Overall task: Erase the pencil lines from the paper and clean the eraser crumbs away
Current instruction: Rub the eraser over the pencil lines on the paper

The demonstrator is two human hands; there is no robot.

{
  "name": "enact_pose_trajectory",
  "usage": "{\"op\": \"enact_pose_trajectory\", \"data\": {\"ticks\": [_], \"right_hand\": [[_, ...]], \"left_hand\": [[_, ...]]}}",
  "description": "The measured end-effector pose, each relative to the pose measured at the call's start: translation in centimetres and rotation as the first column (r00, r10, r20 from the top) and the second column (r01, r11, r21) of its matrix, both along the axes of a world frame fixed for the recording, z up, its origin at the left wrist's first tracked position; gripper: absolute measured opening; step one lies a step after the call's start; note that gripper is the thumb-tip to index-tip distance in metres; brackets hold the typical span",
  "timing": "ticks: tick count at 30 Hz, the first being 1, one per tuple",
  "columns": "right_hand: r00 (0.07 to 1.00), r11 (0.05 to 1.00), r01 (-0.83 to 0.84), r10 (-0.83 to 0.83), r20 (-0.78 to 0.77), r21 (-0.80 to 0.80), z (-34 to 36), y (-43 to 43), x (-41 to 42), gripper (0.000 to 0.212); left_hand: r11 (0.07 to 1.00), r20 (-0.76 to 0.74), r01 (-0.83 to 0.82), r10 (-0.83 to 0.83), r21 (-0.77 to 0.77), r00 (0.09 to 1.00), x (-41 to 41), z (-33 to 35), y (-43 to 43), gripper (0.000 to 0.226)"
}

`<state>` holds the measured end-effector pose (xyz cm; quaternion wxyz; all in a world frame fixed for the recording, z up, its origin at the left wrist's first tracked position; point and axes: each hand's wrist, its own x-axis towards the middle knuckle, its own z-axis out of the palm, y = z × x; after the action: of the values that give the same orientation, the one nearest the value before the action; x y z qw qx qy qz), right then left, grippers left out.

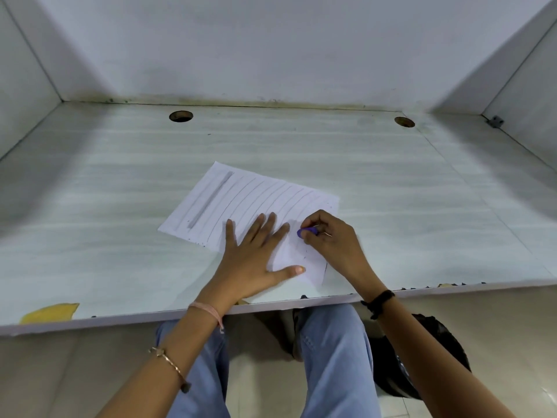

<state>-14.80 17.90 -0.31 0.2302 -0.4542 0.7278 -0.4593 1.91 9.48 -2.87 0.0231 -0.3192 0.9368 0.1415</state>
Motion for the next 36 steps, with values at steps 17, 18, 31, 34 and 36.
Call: {"op": "enact_pose_trajectory", "data": {"ticks": [17,18,31,34,36], "right_hand": [[0.990,0.990,-0.137,0.136,-0.027,-0.045,-0.1,1.3,2.5,0.013],[0.986,0.986,-0.167,0.166,-0.027,-0.025,0.1,1.4,2.5,0.014],[0.968,0.976,-0.208,0.215,-0.132,0.062,1.3,0.0,1.0,0.014],[0.963,0.967,-0.237,0.247,-0.109,0.095,1.7,-0.1,1.3,0.011],[0.938,0.932,-0.323,0.338,-0.075,0.166,1.8,0.3,1.7,0.009]], "left_hand": [[0.994,-0.075,0.058,-0.065,-0.094,0.995,0.6,-0.7,-0.7,0.096],[0.993,-0.072,0.068,-0.075,-0.100,0.995,0.6,-0.8,-0.8,0.096],[0.989,-0.062,0.097,-0.104,-0.111,0.993,0.6,-1.1,-1.1,0.101],[0.989,-0.056,0.093,-0.100,-0.116,0.993,0.6,-1.1,-1.1,0.101],[0.987,-0.048,0.097,-0.104,-0.129,0.993,0.5,-1.1,-1.1,0.102]]}}
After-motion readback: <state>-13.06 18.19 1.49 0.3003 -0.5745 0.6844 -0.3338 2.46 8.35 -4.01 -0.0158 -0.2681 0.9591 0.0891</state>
